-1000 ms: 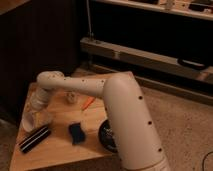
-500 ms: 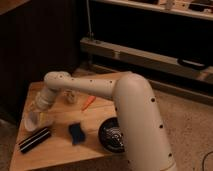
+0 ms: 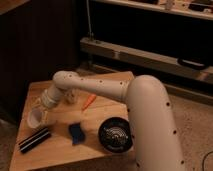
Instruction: Pick up the ceramic cup
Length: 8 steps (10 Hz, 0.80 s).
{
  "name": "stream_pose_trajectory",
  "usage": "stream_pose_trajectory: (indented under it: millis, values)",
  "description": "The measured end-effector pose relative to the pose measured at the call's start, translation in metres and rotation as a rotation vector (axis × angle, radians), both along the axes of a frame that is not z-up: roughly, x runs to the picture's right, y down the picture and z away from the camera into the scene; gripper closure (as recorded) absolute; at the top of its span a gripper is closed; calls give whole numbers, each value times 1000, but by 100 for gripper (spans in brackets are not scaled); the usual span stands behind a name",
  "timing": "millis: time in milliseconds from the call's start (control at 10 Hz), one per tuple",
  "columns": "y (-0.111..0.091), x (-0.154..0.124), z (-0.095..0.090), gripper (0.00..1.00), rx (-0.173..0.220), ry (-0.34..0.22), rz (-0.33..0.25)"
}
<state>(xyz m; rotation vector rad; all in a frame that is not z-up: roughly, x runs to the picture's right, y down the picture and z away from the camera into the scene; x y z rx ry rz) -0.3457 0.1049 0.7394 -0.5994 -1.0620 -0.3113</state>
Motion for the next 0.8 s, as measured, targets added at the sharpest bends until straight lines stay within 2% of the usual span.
stream_pose_trajectory:
  millis: [400, 600, 800]
  values:
    - [-22, 22, -27, 100, 13, -28, 75]
    - [-30, 27, -40, 100, 27, -66, 103]
    - [-32, 28, -44, 100, 32, -81, 112]
